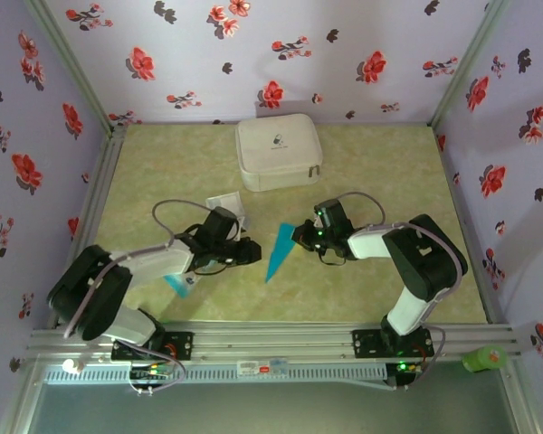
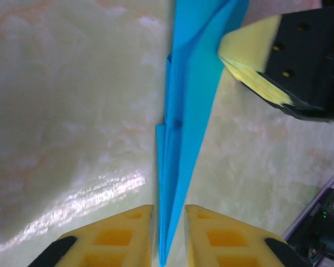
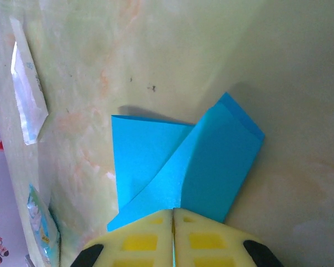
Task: Fold a paper plane with a square sheet of paper (pick it up from the middle)
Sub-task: Fold the wing for the fifth time at the center of the table, then turn over a paper plane at the center of the table.
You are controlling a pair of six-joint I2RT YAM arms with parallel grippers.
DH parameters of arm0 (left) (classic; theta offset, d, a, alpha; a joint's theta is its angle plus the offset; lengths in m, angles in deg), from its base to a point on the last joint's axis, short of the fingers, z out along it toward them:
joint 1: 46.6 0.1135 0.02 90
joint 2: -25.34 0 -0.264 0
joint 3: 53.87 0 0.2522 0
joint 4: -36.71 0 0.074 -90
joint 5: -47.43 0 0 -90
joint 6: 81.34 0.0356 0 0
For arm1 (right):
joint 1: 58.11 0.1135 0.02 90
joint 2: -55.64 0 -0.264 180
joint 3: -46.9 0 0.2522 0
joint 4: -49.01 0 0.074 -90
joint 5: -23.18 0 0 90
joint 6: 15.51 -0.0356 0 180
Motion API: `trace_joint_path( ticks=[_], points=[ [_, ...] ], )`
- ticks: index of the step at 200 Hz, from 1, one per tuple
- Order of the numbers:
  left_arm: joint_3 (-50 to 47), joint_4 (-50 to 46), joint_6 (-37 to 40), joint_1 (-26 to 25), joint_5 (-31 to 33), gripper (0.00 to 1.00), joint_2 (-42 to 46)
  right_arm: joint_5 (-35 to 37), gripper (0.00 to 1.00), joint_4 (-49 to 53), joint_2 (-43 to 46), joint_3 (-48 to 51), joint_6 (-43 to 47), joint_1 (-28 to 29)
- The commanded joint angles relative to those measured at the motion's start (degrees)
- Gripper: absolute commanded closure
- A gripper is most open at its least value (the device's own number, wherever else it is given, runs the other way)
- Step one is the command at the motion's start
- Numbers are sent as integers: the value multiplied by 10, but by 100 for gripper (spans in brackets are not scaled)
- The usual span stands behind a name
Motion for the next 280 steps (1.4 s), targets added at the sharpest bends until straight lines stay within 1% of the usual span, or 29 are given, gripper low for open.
trace_joint_path(
  ticks=[1, 22, 41, 75, 103, 149, 229, 280],
  points=[
    [31, -22, 23, 2, -16, 76, -36, 14, 90, -12, 48, 4, 18, 0],
    [49, -28, 30, 3, -17, 74, -62, 48, 89, -8, 98, 36, 20, 1],
    [64, -38, 36, 2, -15, 74, -86, 89, 88, 13, 146, 68, 17, 1],
    [80, -35, 48, 1, -33, 72, -109, 118, 87, 51, 213, 99, 15, 0],
    [96, -40, 56, 0, -41, 72, -131, 135, 87, 64, 244, 116, 11, 1],
    [110, -41, 63, -5, -51, 72, -152, 141, 86, 76, 231, 113, 5, 1],
    [116, -27, 61, -11, -72, 69, -163, 122, 86, 41, 184, 110, -8, 2],
    [118, -13, 58, -13, -86, 69, -178, 114, 86, 23, 169, 110, -12, 4]
  ],
)
